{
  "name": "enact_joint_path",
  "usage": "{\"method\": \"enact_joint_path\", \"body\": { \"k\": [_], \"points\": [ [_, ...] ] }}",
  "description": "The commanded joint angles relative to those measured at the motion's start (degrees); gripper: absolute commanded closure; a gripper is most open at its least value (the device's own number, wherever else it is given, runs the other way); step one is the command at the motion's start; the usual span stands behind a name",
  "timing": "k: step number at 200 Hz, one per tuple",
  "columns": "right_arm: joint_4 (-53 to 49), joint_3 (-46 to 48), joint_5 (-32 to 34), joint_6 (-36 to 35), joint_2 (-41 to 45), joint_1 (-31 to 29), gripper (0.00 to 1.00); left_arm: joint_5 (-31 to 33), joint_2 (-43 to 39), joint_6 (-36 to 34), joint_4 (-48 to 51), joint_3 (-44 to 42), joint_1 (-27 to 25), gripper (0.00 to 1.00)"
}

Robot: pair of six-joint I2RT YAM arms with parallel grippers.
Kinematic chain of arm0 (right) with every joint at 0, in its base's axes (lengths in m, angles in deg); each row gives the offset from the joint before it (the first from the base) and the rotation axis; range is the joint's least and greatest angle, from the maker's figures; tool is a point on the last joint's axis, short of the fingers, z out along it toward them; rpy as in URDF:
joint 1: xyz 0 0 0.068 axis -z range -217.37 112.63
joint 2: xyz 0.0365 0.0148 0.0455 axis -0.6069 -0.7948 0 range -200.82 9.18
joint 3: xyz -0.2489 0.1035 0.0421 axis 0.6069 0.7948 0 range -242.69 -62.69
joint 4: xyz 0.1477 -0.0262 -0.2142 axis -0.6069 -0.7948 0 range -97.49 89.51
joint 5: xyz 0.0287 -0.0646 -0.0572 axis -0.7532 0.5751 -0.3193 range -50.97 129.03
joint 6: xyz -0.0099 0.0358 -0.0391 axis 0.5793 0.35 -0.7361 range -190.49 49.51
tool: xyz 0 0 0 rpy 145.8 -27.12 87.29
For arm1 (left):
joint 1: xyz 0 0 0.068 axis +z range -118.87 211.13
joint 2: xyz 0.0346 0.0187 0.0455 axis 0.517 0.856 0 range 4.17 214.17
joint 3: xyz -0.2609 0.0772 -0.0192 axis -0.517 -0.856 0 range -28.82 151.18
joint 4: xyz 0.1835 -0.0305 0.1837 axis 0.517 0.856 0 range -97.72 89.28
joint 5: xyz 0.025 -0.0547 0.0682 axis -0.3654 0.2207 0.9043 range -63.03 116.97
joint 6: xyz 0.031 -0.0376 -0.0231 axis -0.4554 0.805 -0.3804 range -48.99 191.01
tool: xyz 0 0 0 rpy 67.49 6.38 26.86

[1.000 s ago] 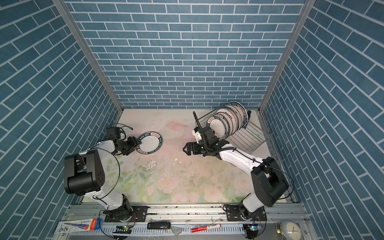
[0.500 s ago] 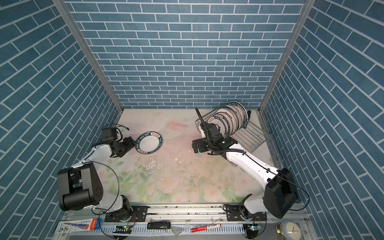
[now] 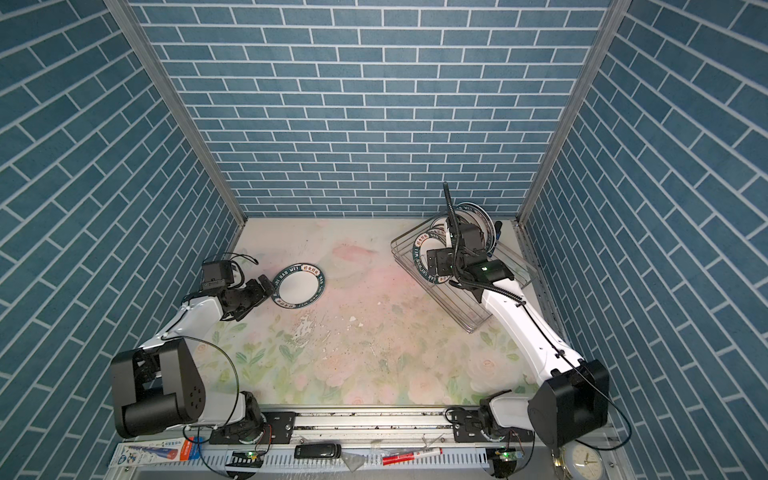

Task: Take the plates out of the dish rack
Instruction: 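Raise the left gripper off the plate while right gripper reaches the next rack plate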

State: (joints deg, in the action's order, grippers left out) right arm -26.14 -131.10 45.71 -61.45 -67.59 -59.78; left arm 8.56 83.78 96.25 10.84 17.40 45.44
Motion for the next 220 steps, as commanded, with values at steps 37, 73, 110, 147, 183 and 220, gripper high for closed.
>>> {"method": "enact_joint_path", "body": {
  "k": [37, 73, 110, 147, 183, 220],
  "points": [
    [6.4, -1.1, -3.1, -2.1, -7.6, 2.5, 0.06, -1.9, 0.5, 0.3, -0.8, -3.1, -0.4, 0.01],
    [8.0, -2.2, -3.0, -1.8, -11.5, 3.5, 0.11, -2.7, -0.7, 0.9, -1.8, -4.3, -0.4, 0.01],
    [11.5, -1.2, -4.4, -2.3, -13.5, 4.0, 0.16, -2.7, -3.8, 0.1, -2.3, -5.7, -0.5, 0.01],
    [11.9, -2.7, -6.5, -2.2, -15.7, 5.0, 0.33, -2.8, -4.0, 0.7, -2.9, -6.0, -0.5, 0.01],
    [12.7, -3.5, -8.0, -2.4, -18.0, 6.0, 0.39, -2.7, -4.1, 0.1, -2.7, -5.9, -0.4, 0.01],
    [16.8, -1.7, -12.2, -6.8, -19.2, 7.0, 0.48, -2.7, -3.5, -0.5, -2.4, -5.7, -0.5, 0.01]
  ]
}}
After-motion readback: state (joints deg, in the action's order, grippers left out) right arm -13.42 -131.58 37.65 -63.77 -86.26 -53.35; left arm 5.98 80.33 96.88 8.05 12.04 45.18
